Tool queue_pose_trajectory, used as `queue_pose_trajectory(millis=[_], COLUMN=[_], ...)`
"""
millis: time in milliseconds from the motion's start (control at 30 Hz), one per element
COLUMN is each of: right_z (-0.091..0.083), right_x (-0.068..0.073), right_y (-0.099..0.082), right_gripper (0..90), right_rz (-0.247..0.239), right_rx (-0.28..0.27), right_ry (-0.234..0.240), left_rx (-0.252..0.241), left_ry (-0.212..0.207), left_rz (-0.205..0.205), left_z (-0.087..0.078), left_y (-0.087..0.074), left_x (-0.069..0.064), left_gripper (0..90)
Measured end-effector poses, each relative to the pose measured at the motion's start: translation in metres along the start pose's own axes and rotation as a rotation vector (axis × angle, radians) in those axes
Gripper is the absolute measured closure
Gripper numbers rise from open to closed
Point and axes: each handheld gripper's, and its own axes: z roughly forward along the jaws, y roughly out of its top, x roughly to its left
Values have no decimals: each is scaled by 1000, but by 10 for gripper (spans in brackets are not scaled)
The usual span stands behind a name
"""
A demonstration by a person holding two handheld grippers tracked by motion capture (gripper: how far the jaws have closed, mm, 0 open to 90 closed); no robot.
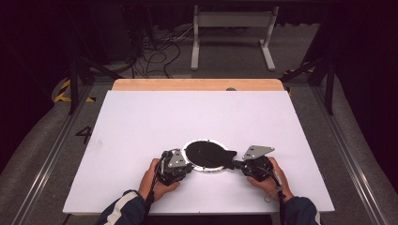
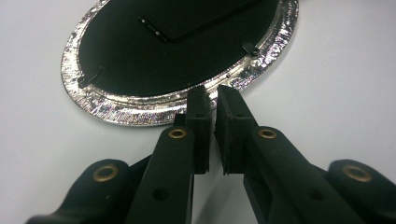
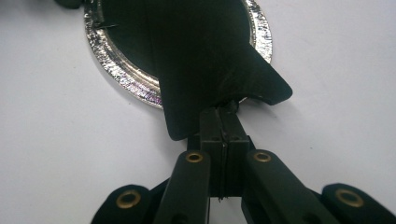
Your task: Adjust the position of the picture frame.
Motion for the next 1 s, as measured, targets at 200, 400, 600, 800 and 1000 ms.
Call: queue_pose_trajectory(millis=[200, 400, 600, 800, 1000], right_z=[1, 1, 1, 3, 4], right_x=[4, 7, 11, 14, 19], right_y=[2, 2, 3, 4, 6], right_gripper=[900, 900, 900, 900, 900], right_rz=[-21, -29, -41, -49, -62], right_rx=[6, 3, 7, 7, 9], right_ry=[12, 32, 42, 63, 71], left_rx=[-1, -3, -2, -7, -20], left_ry=[6, 10, 22, 34, 42], left_rz=[-18, -31, -38, -51, -76], left_z=[0, 1, 1, 2, 5], left_y=[0, 0, 1, 1, 2], left_x=[8, 16, 20, 23, 30], left_gripper=[842, 848, 839, 828, 820])
